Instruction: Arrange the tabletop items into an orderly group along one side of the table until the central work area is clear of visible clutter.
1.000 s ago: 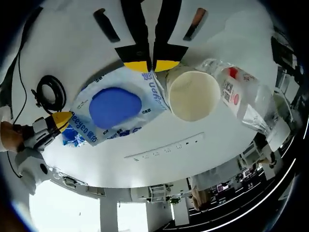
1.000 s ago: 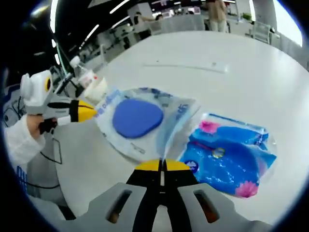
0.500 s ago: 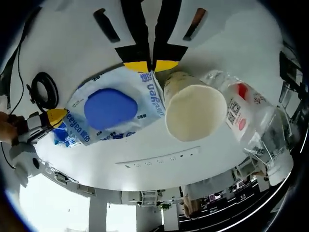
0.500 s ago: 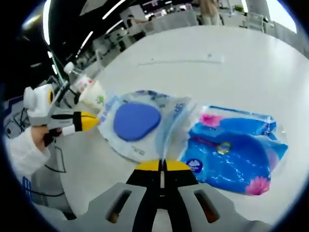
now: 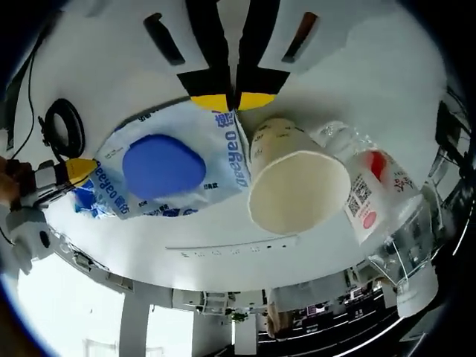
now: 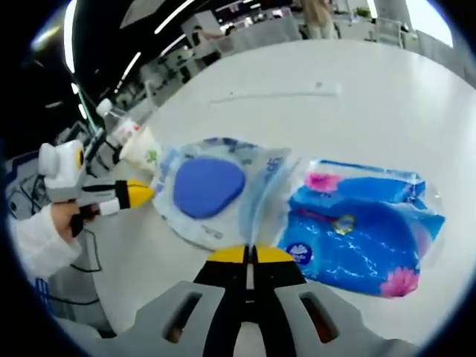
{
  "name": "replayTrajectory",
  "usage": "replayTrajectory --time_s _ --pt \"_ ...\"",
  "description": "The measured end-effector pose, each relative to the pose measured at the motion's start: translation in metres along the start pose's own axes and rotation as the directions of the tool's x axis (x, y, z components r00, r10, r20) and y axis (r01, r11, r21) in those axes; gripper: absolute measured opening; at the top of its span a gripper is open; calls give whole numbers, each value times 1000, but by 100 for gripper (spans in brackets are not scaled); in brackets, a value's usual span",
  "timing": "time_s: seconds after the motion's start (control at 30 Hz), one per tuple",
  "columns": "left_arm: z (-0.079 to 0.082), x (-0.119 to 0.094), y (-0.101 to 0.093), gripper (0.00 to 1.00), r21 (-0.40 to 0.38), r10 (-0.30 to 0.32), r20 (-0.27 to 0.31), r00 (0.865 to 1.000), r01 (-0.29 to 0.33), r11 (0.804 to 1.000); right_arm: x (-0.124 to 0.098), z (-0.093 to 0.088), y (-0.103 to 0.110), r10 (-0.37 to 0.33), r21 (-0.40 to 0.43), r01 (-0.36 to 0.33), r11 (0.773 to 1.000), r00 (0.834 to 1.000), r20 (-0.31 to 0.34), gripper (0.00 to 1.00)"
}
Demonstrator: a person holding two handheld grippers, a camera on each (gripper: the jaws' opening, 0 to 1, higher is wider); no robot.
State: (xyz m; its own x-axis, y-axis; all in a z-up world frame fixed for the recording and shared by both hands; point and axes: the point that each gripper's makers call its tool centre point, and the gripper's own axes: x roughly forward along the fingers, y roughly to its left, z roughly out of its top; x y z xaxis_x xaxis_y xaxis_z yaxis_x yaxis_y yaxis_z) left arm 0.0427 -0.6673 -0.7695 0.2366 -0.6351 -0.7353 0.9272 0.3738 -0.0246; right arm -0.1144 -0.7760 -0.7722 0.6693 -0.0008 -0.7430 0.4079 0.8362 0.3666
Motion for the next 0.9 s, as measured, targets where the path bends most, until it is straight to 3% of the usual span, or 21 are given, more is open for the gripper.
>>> replayTrajectory --time_s 0.23,0.53,0.63,0.77,0.9 --pt "0 0 0 0 5 20 21 1000 -21 1000 -7 4 0 -13 -6 13 1000 1000 11 6" --pt "0 0 1 0 0 34 37 999 -34 999 -30 11 10 3 43 -7 999 996 93 10" --pt "1 0 1 0 -16 33 41 999 -33 999 -44 7 13 8 58 -16 998 992 123 10" --pt "2 0 1 0 -109 11 56 998 -5 994 -57 2 14 29 69 -40 997 989 145 11" --pt "1 -2 0 2 -96 7 60 998 -2 995 -71 -2 12 32 51 -40 998 987 159 13"
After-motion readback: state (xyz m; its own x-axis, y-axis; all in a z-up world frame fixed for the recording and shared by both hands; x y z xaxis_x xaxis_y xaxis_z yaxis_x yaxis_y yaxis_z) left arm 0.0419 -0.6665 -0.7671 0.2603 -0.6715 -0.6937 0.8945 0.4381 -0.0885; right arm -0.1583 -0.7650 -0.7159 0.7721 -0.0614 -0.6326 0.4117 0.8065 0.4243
